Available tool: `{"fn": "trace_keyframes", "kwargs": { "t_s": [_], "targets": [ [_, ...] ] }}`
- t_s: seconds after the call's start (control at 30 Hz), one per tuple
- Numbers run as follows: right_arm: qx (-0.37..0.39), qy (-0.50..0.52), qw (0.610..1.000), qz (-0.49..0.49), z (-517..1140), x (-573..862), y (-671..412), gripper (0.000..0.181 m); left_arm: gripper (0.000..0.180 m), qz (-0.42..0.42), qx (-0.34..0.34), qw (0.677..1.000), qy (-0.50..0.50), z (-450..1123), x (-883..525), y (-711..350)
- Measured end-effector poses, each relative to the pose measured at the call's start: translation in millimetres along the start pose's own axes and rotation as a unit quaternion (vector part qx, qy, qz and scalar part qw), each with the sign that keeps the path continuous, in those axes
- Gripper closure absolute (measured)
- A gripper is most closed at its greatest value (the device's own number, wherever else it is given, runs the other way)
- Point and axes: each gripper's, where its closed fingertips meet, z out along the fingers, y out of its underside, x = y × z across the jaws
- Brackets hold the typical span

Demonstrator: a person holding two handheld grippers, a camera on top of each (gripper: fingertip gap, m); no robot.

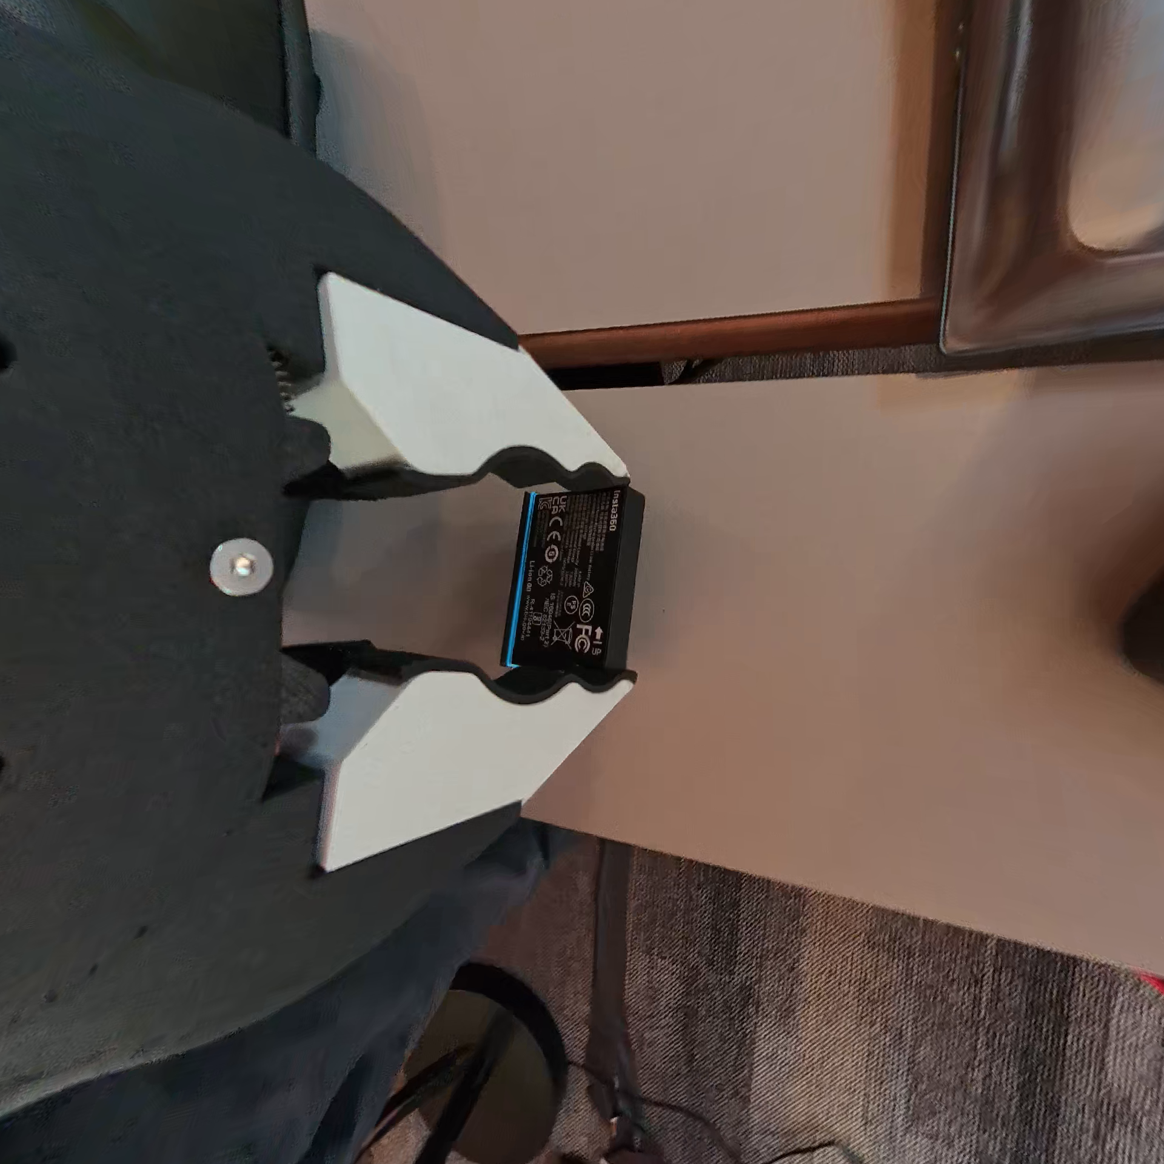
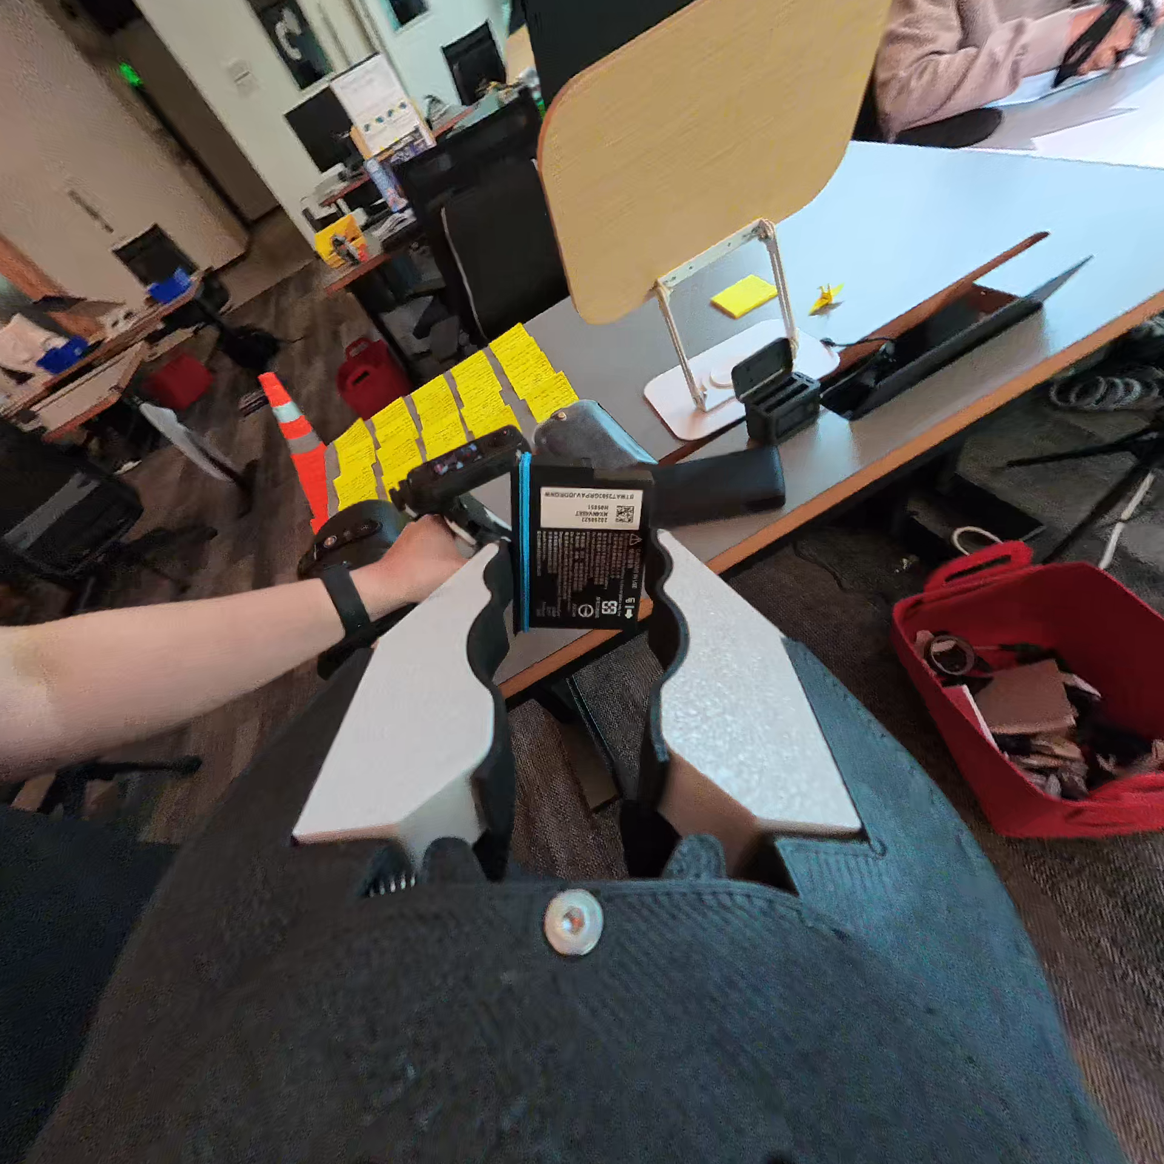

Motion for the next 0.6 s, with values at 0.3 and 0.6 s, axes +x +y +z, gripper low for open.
{"fn": "trace_keyframes", "kwargs": {
  "t_s": [0.3,0.6],
  "targets": [
    [-0.062,-0.117,0.990,-0.046,79,76,-37,0.140,0.120,-0.104,0.035,0.993,-0.037,17,-11,-7],
    [-0.093,-0.236,0.955,-0.154,151,137,-58,0.140,0.127,-0.251,0.430,0.854,0.154,-171,93,-168]
  ]
}}
